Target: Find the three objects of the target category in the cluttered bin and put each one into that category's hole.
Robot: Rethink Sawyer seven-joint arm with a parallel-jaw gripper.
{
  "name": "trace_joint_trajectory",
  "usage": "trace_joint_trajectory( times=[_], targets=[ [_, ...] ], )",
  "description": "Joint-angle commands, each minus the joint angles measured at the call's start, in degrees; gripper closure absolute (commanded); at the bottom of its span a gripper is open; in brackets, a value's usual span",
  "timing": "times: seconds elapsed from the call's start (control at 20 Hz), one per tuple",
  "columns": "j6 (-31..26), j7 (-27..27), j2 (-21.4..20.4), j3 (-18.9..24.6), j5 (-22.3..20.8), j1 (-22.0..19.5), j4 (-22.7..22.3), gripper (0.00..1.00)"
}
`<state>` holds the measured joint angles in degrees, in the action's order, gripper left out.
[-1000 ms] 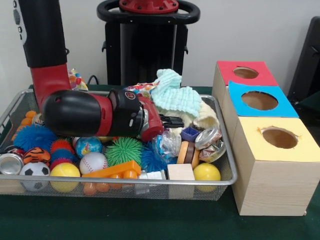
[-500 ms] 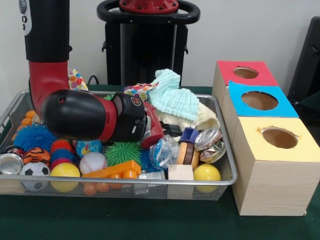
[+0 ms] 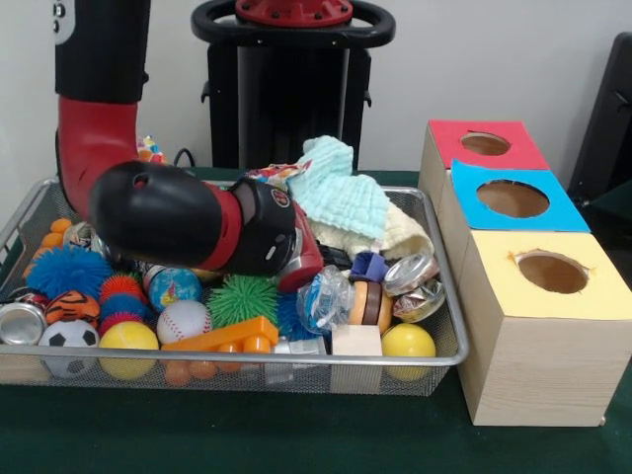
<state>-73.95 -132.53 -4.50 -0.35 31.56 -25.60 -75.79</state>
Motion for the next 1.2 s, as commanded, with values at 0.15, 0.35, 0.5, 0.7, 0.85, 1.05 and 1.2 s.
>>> trace_joint_trajectory(
  times=[0.15,0.35,0.5,0.7,0.85,1.05,1.2],
  targets=[
    [18.0,-20.34,-1.17,-13.66,-4.22,7.38,-1.71,1.0],
    [16.15,-18.45,-2.24,-14.51,-1.84,7.55,-3.28,1.0],
    [13.75,-15.63,-3.82,-14.41,-0.75,6.24,-4.27,1.0],
    [15.17,-13.06,-2.87,-14.75,-1.06,5.12,-2.23,1.0],
    [16.74,-11.3,-1.45,-15.26,-2.09,4.64,-0.17,1.0],
    [20.25,-13.94,-6.84,-19.54,-3.3,9.54,-5.28,1.0],
    [18.83,-15.43,-10.03,-20.45,-1.78,11.67,-9.43,1.0]
  ],
)
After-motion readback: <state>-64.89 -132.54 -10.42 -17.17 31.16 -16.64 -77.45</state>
